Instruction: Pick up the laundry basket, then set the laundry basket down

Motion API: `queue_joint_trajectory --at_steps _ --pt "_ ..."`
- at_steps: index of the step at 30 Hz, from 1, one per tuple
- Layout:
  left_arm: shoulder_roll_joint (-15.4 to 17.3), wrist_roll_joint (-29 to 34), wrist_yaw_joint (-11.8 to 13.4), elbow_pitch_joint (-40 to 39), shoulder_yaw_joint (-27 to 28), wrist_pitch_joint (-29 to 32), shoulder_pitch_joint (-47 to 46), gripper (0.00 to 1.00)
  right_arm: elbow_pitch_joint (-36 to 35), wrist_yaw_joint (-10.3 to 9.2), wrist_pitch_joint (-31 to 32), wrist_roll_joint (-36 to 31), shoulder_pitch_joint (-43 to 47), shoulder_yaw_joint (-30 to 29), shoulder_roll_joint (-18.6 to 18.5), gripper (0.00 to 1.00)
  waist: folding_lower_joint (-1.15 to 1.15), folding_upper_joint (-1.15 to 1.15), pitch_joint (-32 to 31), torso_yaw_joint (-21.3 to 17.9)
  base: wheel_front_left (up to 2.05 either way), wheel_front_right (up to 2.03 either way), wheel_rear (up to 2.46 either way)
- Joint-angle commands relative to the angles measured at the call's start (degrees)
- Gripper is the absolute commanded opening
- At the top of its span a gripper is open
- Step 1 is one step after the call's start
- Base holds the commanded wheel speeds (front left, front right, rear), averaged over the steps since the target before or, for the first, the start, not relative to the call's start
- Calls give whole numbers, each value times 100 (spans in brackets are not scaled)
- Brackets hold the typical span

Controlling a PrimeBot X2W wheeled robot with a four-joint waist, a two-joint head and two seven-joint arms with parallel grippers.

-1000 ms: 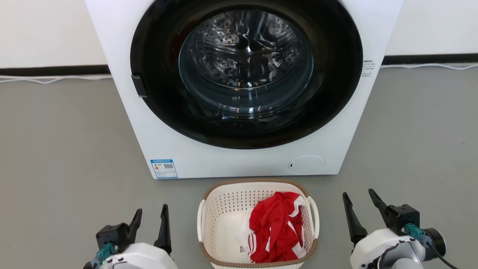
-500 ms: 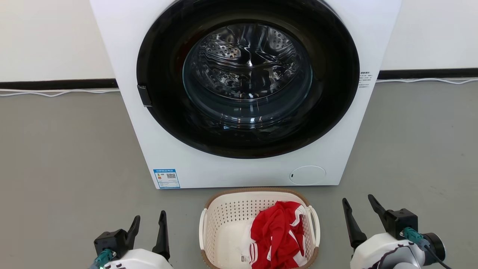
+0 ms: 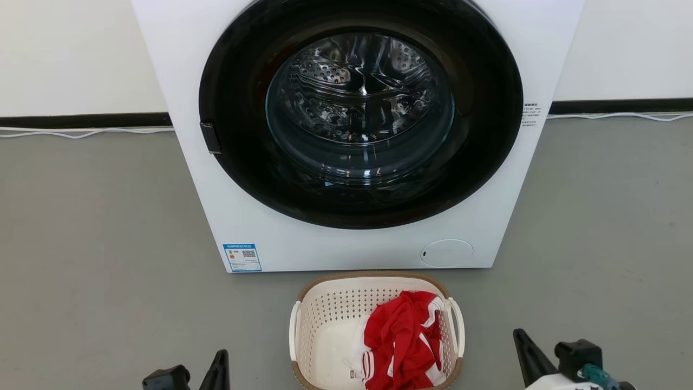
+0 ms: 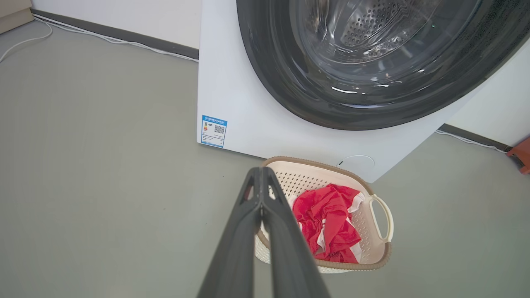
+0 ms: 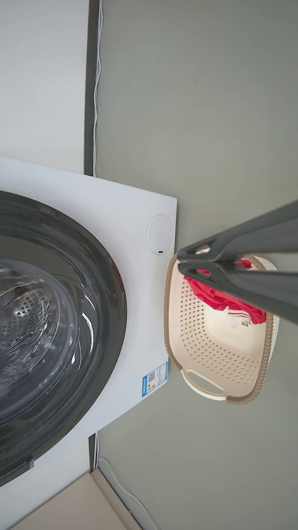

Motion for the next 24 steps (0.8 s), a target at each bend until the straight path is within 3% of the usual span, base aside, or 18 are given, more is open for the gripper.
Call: queue_joint_trajectory --at_steps 1,4,9,24 --pt "22 -110 -22 -147 51 27 -215 0 -140 1 36 132 -258 -45 -16 0 3 0 2 0 0 0 0" --pt "24 -285 -41 -194 81 80 -217 0 -205 1 95 362 -246 -60 -17 0 13 0 0 0 0 0 0" --pt "26 -575 -73 -266 121 156 -223 0 -325 2 155 743 -214 -55 -18 0 1 0 23 1 0 0 0" --pt "35 -1437 -169 -467 259 400 -263 0 -648 6 376 1854 -164 -92 -20 0 0 0 66 5 0 0 0"
